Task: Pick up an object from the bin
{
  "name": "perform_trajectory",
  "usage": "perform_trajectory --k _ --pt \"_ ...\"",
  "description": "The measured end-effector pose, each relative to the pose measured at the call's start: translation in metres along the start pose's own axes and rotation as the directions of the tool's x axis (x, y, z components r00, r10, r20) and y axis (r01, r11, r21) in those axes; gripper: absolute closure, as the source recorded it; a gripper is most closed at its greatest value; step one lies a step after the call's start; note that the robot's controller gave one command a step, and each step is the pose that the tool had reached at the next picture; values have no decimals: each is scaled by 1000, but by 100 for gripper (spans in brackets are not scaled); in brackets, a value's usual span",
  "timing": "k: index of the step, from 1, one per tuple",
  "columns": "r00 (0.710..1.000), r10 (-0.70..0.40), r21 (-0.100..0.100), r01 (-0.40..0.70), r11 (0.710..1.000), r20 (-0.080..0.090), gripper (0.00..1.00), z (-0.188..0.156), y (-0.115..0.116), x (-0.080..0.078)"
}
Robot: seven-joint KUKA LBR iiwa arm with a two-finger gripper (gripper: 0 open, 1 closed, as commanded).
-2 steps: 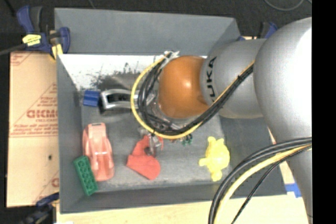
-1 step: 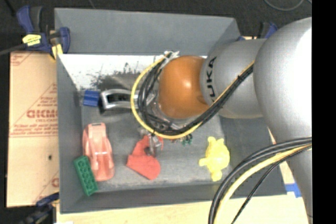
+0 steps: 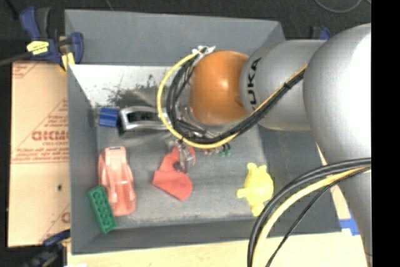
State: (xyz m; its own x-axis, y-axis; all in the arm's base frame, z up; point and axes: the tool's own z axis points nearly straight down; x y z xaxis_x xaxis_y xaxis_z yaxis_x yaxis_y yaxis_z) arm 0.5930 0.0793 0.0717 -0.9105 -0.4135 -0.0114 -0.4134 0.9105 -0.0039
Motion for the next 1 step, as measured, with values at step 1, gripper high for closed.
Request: perform_trajectory --k 1 --pt "1000 22 1 -22 1000 -2 100 -196 45 33"
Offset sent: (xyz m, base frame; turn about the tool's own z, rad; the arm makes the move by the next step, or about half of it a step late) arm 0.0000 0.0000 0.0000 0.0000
